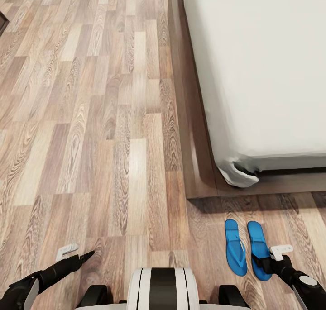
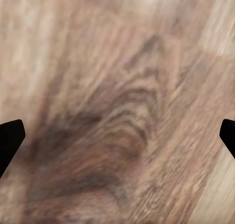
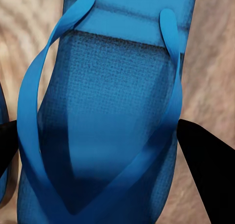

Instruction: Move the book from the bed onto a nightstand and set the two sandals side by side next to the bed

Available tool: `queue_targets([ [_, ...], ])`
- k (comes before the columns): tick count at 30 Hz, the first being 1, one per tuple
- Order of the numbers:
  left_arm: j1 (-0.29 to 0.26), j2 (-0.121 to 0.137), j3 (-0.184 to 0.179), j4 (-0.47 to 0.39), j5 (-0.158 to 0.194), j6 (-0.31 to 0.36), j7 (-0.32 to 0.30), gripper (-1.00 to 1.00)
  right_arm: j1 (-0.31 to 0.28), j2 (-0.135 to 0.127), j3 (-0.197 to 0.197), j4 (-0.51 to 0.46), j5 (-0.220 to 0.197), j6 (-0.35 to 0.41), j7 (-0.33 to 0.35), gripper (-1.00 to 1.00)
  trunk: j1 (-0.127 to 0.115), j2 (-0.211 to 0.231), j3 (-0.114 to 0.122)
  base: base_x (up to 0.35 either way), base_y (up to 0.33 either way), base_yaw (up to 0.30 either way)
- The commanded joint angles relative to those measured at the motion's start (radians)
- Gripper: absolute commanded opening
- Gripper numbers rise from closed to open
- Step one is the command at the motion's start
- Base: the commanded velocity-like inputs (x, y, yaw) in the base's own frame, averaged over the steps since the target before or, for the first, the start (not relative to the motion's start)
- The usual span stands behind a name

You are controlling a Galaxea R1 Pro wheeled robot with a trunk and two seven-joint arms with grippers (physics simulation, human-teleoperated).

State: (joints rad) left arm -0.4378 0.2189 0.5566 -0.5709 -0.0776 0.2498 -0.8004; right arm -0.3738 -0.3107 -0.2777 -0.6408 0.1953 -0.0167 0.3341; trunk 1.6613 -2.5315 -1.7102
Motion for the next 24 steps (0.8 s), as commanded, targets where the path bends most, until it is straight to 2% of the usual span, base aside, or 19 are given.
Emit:
queue_targets([
  [1,-0.001,-0.001,0.007,-0.001,-0.008,0.008,-0.008,1.00,0.000,0.001,-0.006,0.000,0.010,-0.002,0.008,-1.00,0.000,0.000,0.000,0.098,0.000,0.000],
  [6,-0.001,-0.001,0.007,-0.001,-0.008,0.008,-0.007,1.00,0.000,0.001,-0.006,0.000,0.010,-0.002,0.008,-1.00,0.000,0.000,0.000,0.112,0.000,0.000],
  [21,-0.001,-0.001,0.006,-0.001,-0.008,0.008,-0.007,1.00,0.000,0.001,-0.006,0.000,0.010,-0.002,0.008,-1.00,0.000,0.000,0.000,0.004,0.000,0.000],
  [24,-0.001,-0.001,0.006,-0.001,-0.008,0.008,-0.007,1.00,0.000,0.001,-0.006,0.000,0.010,-0.002,0.008,-1.00,0.001,-0.001,-0.008,0.000,0.000,0.000],
])
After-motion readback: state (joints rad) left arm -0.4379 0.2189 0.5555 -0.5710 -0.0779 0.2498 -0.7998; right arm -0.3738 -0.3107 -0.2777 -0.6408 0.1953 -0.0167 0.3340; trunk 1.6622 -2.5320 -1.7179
